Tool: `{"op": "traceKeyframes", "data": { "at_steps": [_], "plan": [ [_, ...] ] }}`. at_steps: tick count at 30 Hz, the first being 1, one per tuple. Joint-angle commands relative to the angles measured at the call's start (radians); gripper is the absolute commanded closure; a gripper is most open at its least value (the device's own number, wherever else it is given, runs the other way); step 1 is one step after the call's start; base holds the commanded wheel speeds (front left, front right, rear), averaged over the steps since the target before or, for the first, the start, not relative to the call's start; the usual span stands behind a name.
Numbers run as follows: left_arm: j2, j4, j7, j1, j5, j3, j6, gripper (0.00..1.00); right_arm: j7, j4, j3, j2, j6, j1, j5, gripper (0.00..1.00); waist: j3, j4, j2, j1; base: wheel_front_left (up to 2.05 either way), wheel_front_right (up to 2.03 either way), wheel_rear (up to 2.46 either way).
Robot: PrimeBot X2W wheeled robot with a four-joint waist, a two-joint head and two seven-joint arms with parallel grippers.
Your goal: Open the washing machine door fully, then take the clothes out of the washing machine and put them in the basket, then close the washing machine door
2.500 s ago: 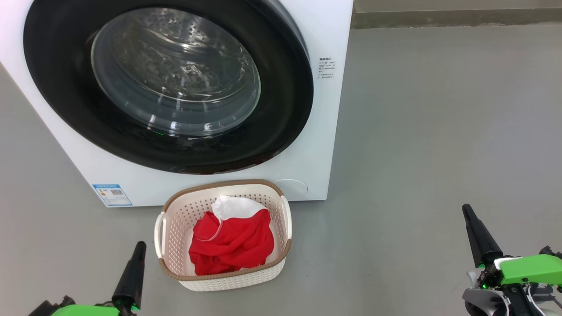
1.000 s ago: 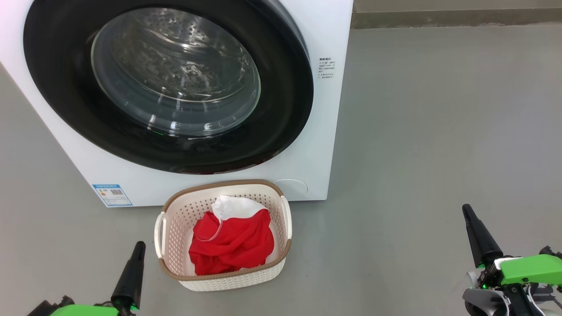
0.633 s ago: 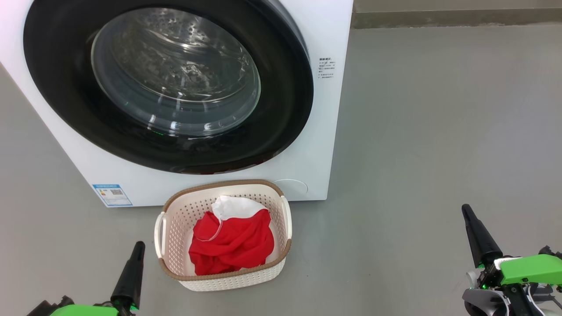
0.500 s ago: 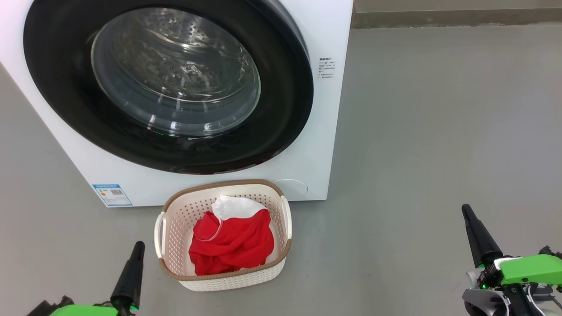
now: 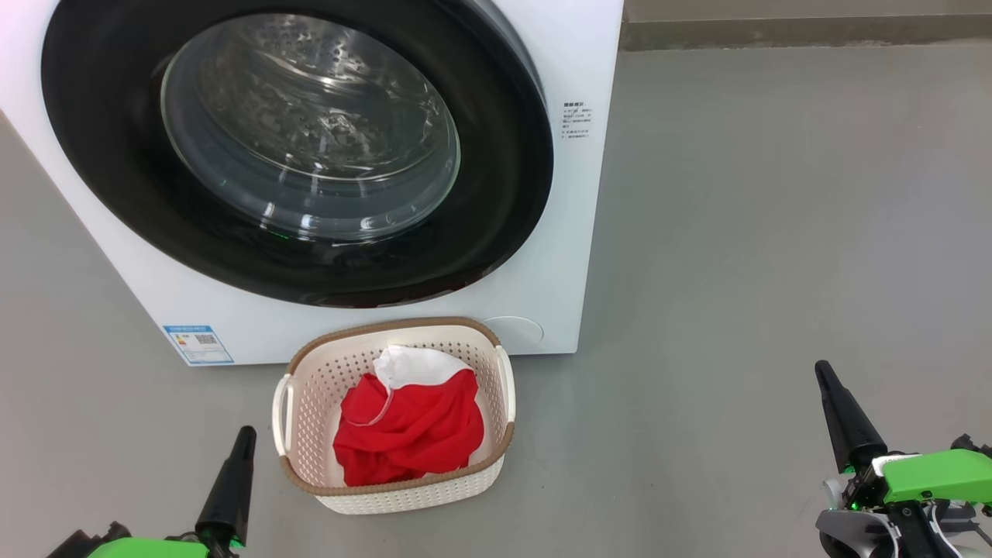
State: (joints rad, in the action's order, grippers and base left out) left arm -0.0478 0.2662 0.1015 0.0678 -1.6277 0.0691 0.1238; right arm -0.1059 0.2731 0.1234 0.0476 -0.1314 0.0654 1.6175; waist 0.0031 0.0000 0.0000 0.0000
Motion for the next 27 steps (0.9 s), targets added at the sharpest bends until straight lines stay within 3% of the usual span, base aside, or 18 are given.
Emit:
{"op": "traceKeyframes", "data": {
  "at_steps": [1, 27],
  "plan": [
    [-0.009, -0.021, 0.005, 0.039, 0.013, 0.037, 0.007, 1.0, -0.004, -0.029, -0.013, 0.006, 0.001, 0.042, -0.006, 1.0, 0.0, 0.0, 0.0, 0.0, 0.0, 0.0, 0.0],
    [-0.007, -0.021, 0.008, 0.04, 0.015, 0.04, 0.007, 1.0, -0.006, -0.029, -0.012, 0.005, 0.001, 0.042, -0.007, 1.0, 0.0, 0.0, 0.0, 0.0, 0.0, 0.0, 0.0]
  ]
}}
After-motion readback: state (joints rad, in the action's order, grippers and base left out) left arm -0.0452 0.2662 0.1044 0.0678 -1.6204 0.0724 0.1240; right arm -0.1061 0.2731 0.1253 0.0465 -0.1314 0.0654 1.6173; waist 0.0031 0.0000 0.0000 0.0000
